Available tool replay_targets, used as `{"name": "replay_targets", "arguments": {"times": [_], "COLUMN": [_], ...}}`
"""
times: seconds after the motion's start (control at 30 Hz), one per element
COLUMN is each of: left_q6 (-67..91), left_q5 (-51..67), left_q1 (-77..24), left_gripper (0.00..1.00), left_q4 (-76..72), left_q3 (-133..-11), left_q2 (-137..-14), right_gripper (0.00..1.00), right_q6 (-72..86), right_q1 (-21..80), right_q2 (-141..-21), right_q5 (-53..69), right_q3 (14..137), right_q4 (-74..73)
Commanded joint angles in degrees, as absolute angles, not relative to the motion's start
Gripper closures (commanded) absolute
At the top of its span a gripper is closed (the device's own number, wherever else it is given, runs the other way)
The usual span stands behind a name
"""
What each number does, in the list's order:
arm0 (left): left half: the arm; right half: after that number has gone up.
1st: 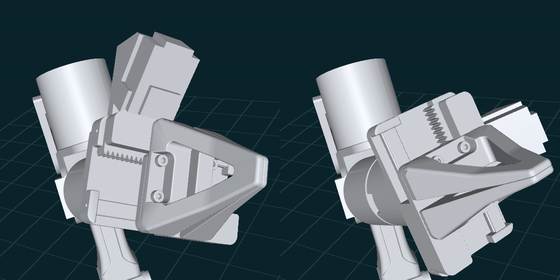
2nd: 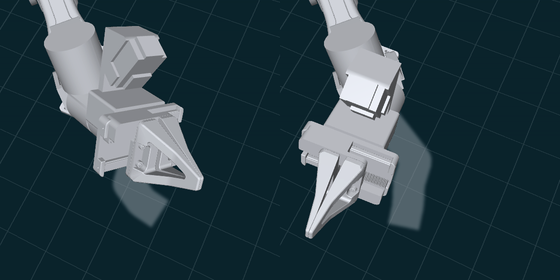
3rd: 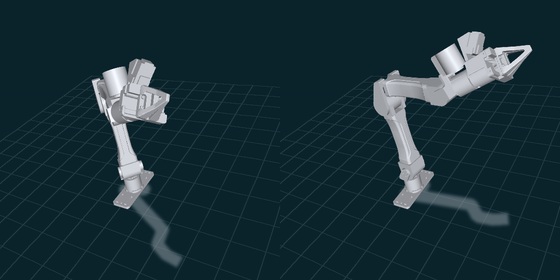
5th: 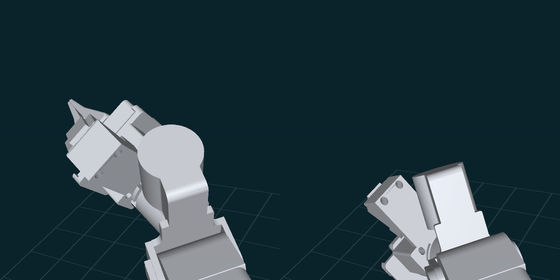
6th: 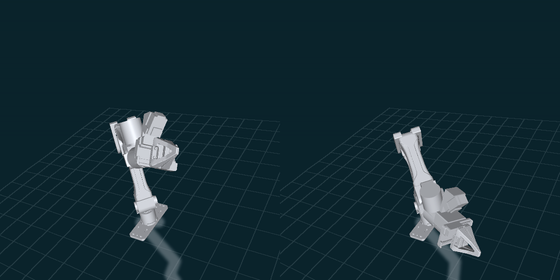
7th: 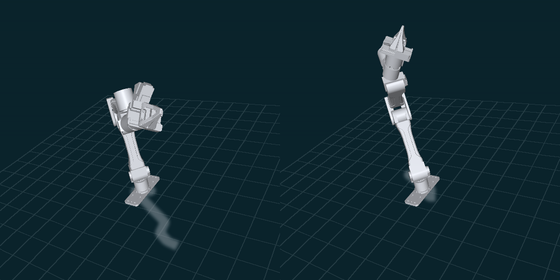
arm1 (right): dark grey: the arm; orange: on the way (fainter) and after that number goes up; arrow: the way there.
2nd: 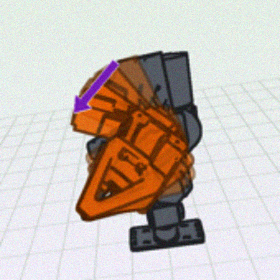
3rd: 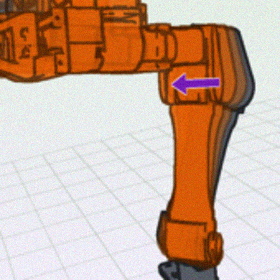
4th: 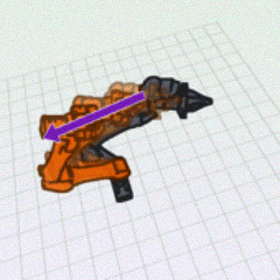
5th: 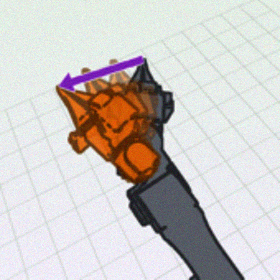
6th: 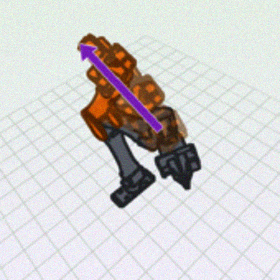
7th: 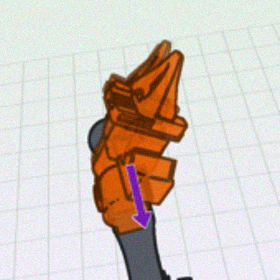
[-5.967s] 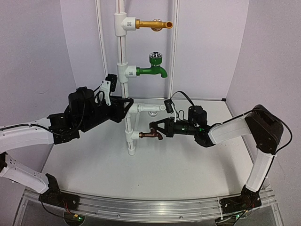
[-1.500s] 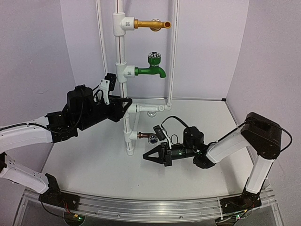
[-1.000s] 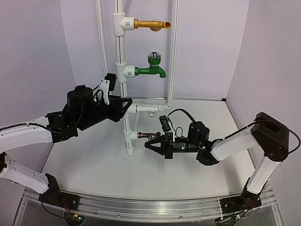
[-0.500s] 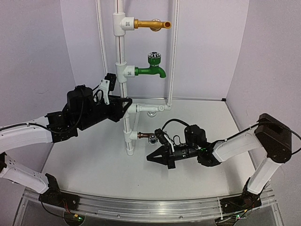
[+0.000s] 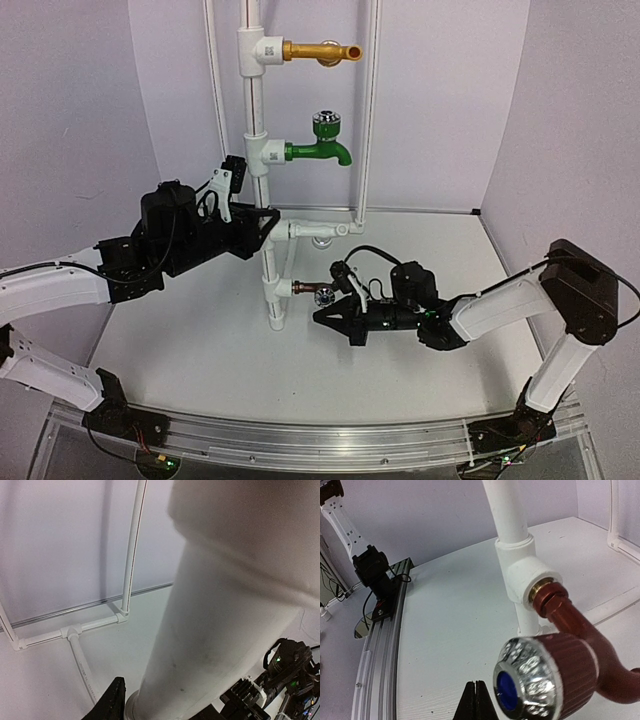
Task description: Install the water faucets
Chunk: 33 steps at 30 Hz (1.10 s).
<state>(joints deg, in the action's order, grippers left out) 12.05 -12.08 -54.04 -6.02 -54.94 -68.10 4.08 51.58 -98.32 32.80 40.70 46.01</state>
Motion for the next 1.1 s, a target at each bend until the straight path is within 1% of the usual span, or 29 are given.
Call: {"name": "replay_targets", "arguments": {"times": [0.0,0.4,0.63,0.93,1.03,1.07], "left_q6": [14.68,14.41,14.41,14.41,14.41,14.41], "left_q5": [-13.99,-13.87,-13.81,-13.83,-13.88,-13.89], "left_q1": [-53.17,-53.17,-53.09,-53.09,-53.05,-53.02], "left_gripper": [1.00,1.00,1.00,1.00,1.00,1.00], "left_q4": [-9.96,-9.93,-10.06,-9.43,-9.16,-9.15], "left_q3": [-56.20,-56.45,-56.51,-56.46,-56.31,-56.21], "left_q2": [-65.94,-66.78,-66.86,-66.26,-66.05,-66.07], "right_gripper": [1.00,1.00,1.00,1.00,1.00,0.98], "right_q6": [4.80,7.24,9.20,9.44,8.56,8.13], "right_q1": [50.25,43.93,43.49,42.83,42.32,42.28], "right_q2": [-97.30,-95.94,-97.13,-100.17,-100.30,-100.04], "right_q5": [31.11,36.04,39.14,37.82,39.33,40.31], "right_q3": [42.92,45.67,48.65,50.82,50.73,50.67], "right_q4": [50.29,51.60,51.59,51.53,51.22,50.71]}}
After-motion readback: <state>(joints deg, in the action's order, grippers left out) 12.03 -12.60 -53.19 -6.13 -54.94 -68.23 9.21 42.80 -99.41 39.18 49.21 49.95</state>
